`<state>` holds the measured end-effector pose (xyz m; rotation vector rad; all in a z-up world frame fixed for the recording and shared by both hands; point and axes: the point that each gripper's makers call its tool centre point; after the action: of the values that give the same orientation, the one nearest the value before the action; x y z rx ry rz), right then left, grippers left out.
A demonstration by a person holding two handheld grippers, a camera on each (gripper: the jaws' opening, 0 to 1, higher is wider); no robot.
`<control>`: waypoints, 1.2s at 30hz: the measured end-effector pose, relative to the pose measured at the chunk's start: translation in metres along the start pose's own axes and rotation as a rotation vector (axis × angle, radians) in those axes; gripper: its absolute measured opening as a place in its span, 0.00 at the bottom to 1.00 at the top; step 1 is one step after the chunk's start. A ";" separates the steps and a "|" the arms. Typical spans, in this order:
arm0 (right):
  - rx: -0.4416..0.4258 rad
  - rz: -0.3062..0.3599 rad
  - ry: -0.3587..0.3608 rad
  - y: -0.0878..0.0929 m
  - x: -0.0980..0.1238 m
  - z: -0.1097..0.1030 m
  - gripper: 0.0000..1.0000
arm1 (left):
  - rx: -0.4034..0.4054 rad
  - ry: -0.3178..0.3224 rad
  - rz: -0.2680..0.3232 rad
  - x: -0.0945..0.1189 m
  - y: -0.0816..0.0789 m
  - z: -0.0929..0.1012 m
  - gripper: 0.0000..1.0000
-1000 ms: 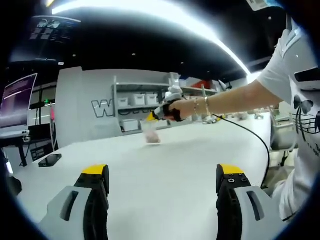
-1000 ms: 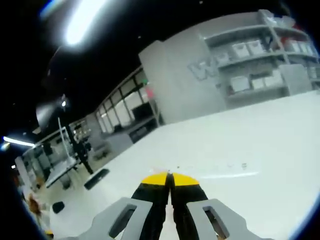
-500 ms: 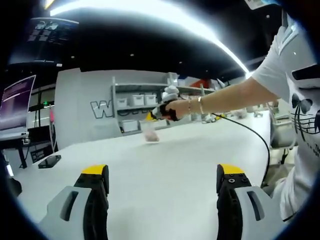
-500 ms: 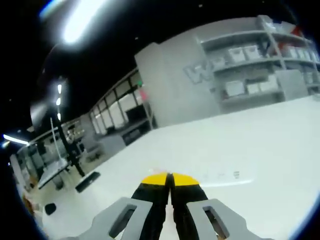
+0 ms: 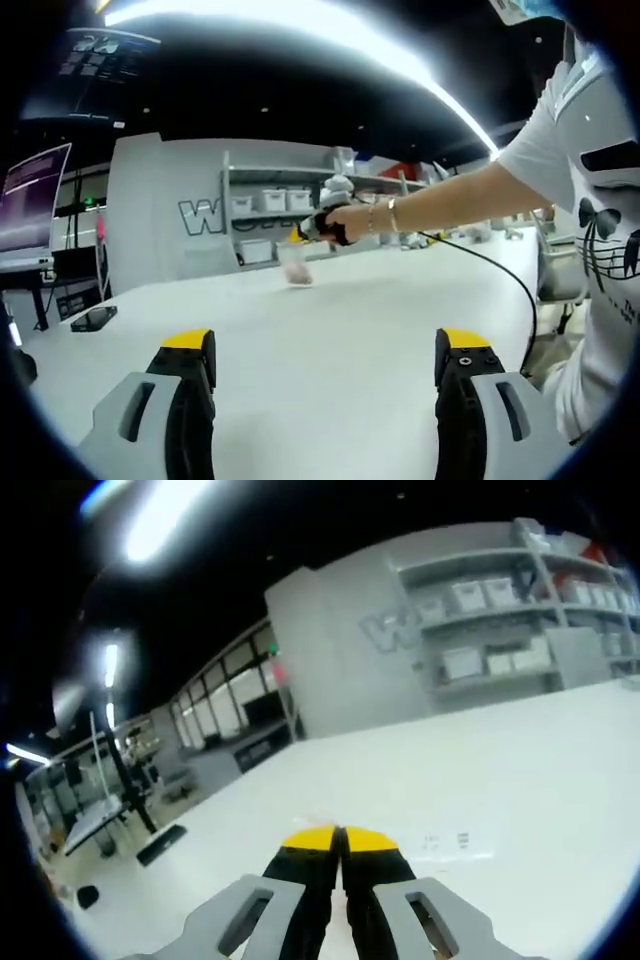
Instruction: Open the resealable bag by pulling the two sides of the seal apart until the entire bag opening is separated and visibly accessible.
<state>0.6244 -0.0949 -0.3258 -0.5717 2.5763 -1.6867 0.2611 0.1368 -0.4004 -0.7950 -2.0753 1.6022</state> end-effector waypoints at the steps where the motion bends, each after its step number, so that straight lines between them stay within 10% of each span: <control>1: 0.023 0.010 0.016 -0.002 -0.001 0.003 0.00 | -0.002 0.001 -0.001 0.000 0.000 0.001 0.90; 36: -0.004 -0.154 -0.082 0.088 -0.025 -0.033 0.00 | 0.013 -0.001 0.037 0.000 -0.005 0.001 0.91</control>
<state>0.6145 -0.0266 -0.3946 -0.8418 2.5378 -1.6615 0.2593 0.1356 -0.3964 -0.8329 -2.0597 1.6341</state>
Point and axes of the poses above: the point that each gripper's makers call its tool centre point, and the gripper's own axes: x roughly backward along the fingers, z roughly to its right, y roughly out of its underside, and after that the axes turned 9 degrees about -x, right-handed
